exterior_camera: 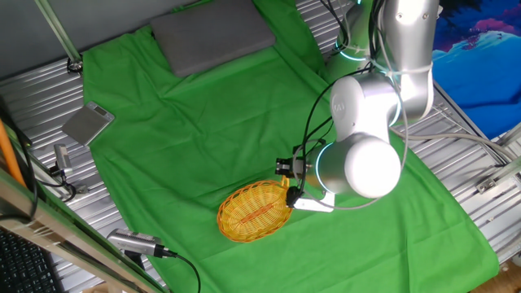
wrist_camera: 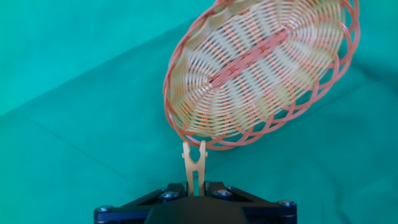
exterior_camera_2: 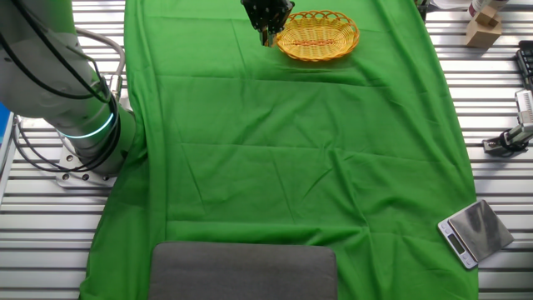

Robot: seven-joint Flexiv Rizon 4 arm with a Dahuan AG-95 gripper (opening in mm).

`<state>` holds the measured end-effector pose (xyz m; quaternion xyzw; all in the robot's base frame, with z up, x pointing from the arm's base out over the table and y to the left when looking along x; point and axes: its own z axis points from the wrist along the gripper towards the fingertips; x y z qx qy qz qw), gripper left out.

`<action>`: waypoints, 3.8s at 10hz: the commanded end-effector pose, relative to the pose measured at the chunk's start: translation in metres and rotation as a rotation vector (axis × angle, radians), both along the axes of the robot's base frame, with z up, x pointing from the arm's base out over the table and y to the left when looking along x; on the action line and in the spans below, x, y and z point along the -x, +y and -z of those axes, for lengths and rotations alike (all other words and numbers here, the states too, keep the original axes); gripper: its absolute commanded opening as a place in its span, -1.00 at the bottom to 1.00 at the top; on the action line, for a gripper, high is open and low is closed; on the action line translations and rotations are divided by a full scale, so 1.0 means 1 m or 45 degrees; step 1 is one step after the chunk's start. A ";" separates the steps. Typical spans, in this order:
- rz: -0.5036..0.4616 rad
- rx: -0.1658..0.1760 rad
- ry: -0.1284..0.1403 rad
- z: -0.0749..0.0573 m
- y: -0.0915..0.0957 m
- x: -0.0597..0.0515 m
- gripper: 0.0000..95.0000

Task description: Use a clamp

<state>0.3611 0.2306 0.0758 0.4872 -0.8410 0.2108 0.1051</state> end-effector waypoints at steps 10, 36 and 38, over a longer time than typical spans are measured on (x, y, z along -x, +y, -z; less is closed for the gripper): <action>-0.098 0.044 0.061 0.000 0.000 0.000 -1.00; -0.062 0.270 0.048 0.002 0.022 0.001 -1.00; -0.111 0.308 0.048 -0.001 0.021 0.003 -1.00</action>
